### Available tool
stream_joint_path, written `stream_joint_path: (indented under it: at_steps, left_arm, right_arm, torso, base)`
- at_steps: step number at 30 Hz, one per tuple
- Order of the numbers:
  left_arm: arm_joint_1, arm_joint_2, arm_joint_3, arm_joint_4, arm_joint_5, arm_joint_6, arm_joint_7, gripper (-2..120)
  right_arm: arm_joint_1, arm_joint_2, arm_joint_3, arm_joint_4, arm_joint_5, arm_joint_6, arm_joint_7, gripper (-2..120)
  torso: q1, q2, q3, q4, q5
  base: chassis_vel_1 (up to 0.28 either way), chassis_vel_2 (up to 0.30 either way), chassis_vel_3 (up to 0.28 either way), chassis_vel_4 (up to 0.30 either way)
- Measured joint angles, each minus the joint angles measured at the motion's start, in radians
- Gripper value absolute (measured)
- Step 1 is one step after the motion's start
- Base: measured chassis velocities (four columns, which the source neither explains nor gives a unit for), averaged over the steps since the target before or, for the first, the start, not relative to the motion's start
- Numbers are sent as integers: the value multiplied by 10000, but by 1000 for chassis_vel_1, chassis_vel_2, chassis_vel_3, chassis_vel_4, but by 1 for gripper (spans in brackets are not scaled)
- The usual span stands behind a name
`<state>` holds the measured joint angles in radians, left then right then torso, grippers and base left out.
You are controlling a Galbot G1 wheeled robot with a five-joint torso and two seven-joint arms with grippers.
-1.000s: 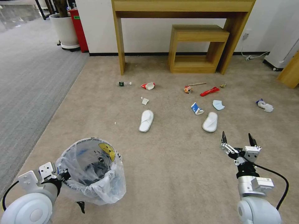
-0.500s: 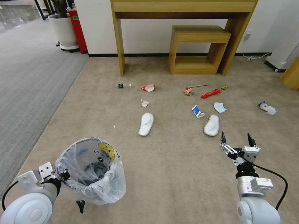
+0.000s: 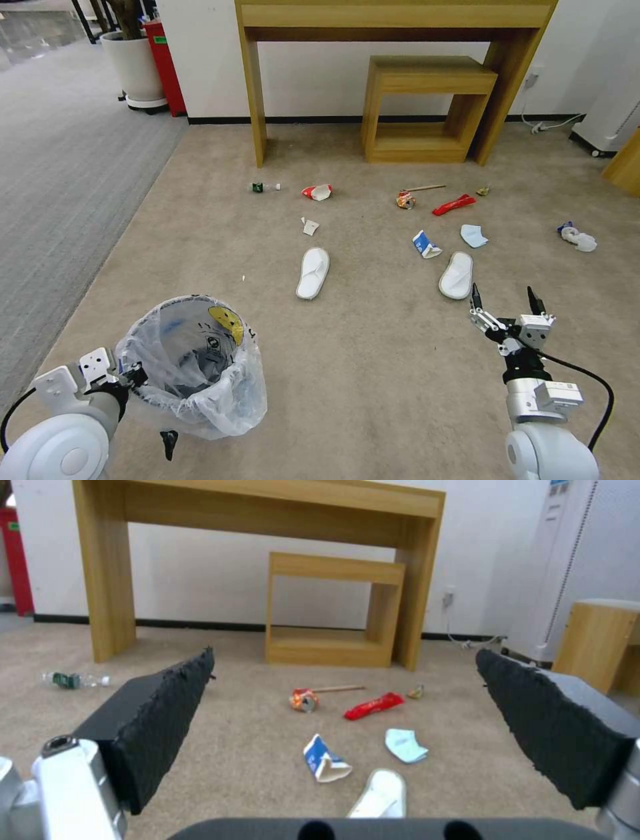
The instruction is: Pick up the trash bin and place the garbage on the floor into it.
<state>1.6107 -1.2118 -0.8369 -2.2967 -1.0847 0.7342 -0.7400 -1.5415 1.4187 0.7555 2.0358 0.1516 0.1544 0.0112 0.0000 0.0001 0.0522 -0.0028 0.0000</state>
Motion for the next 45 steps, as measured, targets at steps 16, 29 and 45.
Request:
stream_joint_path:
  at_steps: [16, 29, 45]
  left_arm:
    - [17, -4, -18, -28, -1, -33, 3, 1]
    - [57, 21, -46, -38, 6, -46, 5, 1]
    - [36, 32, -33, 22, 29, -62, 5, 1]
  right_arm:
    - [-12, 27, -5, 16, -36, 9, -36, 100]
    - [-24, 25, -9, 35, -71, 15, -65, 100]
    - [13, -5, -14, 25, -86, 22, -72, 100]
  torso:
    - [0, 0, 0, 1, 0]
    - [0, 0, 0, 1, 0]
    - [0, 0, 0, 1, 0]
  base:
    - [-82, 80, 82, -79]
    - [-73, 75, 75, -82]
    - [-72, 74, 70, -77]
